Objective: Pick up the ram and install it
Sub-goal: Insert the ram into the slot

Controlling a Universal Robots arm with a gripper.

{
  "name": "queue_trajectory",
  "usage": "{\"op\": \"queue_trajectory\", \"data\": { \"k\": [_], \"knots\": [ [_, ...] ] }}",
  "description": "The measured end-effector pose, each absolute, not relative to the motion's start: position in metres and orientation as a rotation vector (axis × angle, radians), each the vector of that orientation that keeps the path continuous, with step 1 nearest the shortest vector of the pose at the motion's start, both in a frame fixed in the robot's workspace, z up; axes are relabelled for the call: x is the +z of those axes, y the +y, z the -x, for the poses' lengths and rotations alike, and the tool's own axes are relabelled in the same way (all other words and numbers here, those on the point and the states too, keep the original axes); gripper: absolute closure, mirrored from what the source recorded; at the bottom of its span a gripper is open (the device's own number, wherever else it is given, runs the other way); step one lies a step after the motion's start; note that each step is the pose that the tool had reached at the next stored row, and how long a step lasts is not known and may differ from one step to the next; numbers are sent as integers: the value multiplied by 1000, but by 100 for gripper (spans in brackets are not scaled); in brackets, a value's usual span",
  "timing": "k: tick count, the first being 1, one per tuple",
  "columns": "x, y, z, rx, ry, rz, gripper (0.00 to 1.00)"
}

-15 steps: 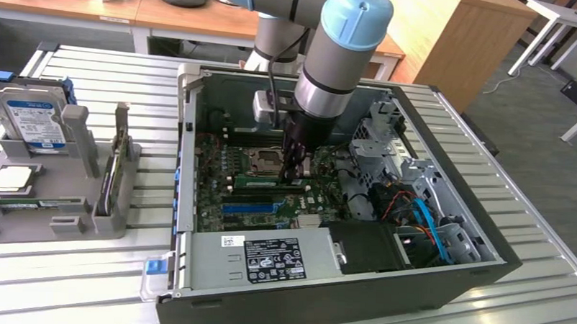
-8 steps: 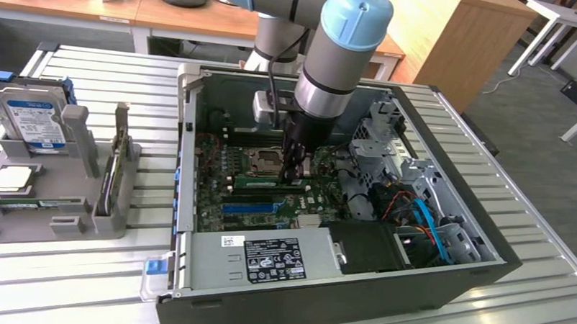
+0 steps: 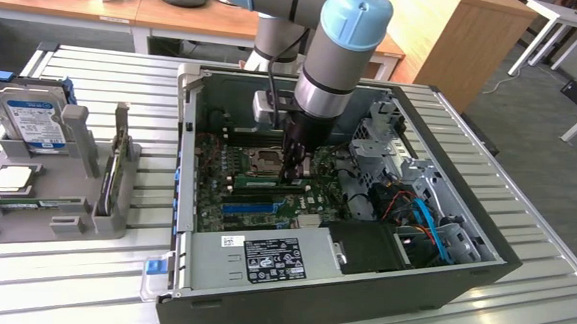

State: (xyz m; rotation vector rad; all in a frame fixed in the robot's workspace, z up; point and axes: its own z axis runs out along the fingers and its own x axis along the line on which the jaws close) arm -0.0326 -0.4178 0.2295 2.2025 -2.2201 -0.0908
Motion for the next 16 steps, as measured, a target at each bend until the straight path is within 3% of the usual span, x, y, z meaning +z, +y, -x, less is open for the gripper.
{"op": "queue_trajectory", "data": {
  "k": [16],
  "knots": [
    [229,-418,34,-89,-2221,-2203,88]
  ]
}}
